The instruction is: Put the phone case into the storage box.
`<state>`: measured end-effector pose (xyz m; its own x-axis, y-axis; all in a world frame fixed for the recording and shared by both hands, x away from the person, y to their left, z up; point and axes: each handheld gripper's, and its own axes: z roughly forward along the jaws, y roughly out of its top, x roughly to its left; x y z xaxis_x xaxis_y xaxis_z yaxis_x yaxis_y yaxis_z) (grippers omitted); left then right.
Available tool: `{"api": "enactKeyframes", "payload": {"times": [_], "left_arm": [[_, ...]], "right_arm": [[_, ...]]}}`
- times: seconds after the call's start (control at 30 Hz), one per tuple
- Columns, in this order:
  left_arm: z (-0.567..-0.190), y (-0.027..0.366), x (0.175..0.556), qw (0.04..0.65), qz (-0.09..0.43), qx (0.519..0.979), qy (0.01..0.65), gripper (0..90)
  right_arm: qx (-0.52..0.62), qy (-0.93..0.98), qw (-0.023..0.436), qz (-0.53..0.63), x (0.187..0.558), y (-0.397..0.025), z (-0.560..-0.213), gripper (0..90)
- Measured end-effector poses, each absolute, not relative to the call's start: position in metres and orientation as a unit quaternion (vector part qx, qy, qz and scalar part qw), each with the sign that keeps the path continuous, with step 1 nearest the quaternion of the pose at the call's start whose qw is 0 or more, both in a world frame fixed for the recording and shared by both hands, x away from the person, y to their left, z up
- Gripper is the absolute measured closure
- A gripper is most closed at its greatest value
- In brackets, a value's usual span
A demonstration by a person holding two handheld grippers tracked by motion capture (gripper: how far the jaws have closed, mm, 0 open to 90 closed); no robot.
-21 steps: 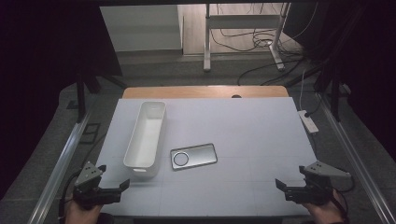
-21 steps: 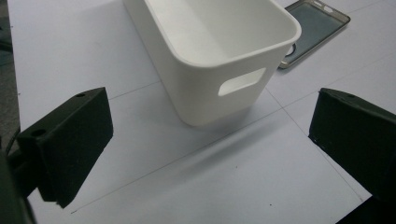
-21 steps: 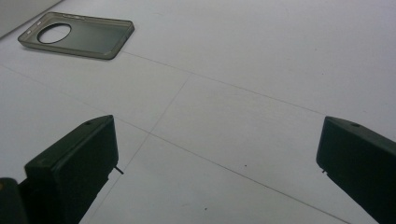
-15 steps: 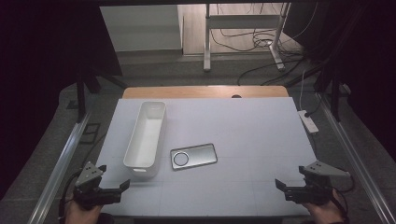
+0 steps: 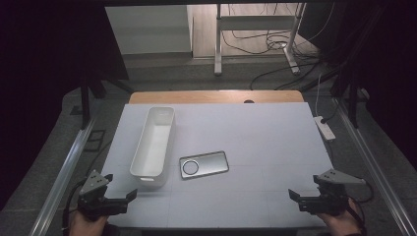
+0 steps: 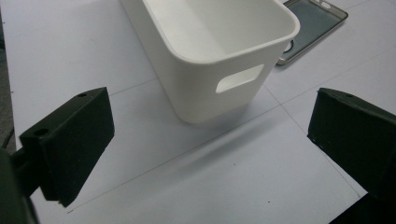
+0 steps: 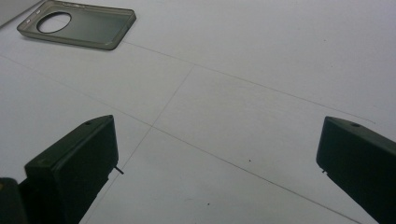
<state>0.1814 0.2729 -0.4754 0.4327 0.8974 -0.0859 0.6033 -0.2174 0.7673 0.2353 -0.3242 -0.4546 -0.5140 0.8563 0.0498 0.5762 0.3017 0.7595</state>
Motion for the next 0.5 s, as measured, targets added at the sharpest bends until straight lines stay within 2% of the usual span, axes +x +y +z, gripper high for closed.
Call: {"api": "enactKeyframes", "payload": {"times": [0.3, 0.5], "left_arm": [[-0.475, 0.2712, 0.1804, 0.377, 0.198, 0.762, 0.487, 1.2], [-0.4751, 0.27, 0.18, 0.377, 0.201, 0.764, 0.483, 1.4]], "right_arm": [[0.453, 0.787, 0.185, 0.376, 0.2355, -0.323, -0.454, 0.0], [0.443, 0.793, 0.169, 0.383, 0.2404, -0.318, -0.4543, 0.0]]}}
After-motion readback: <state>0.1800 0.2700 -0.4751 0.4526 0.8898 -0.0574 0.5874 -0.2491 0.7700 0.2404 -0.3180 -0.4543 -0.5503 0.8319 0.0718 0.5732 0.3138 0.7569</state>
